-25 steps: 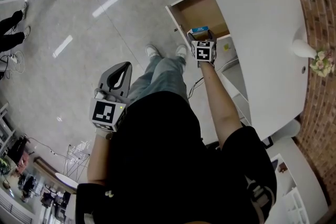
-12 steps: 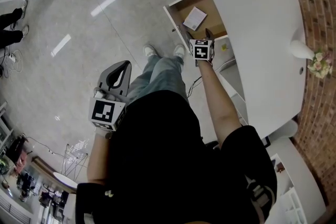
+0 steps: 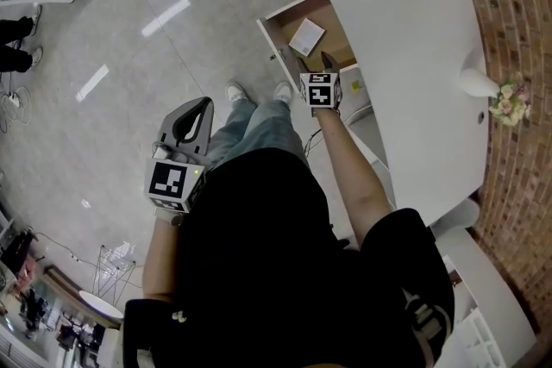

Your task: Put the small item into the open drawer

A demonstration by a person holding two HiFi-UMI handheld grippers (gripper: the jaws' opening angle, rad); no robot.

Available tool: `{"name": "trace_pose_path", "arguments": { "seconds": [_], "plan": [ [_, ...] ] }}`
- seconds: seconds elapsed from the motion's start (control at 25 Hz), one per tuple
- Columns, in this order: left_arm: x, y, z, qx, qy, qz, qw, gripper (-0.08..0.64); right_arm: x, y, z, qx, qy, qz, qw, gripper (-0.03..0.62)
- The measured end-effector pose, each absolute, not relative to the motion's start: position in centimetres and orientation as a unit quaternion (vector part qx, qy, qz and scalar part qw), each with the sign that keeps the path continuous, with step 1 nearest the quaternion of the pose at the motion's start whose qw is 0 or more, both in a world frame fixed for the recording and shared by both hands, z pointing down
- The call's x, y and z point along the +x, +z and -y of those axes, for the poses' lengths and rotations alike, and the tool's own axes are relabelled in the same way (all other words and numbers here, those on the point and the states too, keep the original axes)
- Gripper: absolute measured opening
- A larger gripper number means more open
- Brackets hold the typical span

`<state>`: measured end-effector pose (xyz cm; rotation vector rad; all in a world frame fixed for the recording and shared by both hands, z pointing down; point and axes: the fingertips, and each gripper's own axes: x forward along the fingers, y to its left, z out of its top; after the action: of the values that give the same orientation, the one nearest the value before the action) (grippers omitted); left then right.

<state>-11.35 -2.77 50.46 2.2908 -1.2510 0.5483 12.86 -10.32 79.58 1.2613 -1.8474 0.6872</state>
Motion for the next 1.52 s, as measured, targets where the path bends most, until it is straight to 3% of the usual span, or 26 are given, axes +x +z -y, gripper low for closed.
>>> {"name": "trace_pose_path", "arguments": {
  "seconds": [0.4, 1.52],
  "plan": [
    [-8.4, 47.7, 3.7, 0.842, 0.164, 0.465, 0.221, 0.003, 11.9, 70.9, 11.5, 0.483, 0.198, 0.773, 0.36, 0.037],
    [-8.3, 40.5, 8.2, 0.853, 0.08, 0.488, 0.167, 0.003, 10.8, 42.7, 12.3, 0.471, 0.072, 0.858, 0.192, 0.012]
  ]
}}
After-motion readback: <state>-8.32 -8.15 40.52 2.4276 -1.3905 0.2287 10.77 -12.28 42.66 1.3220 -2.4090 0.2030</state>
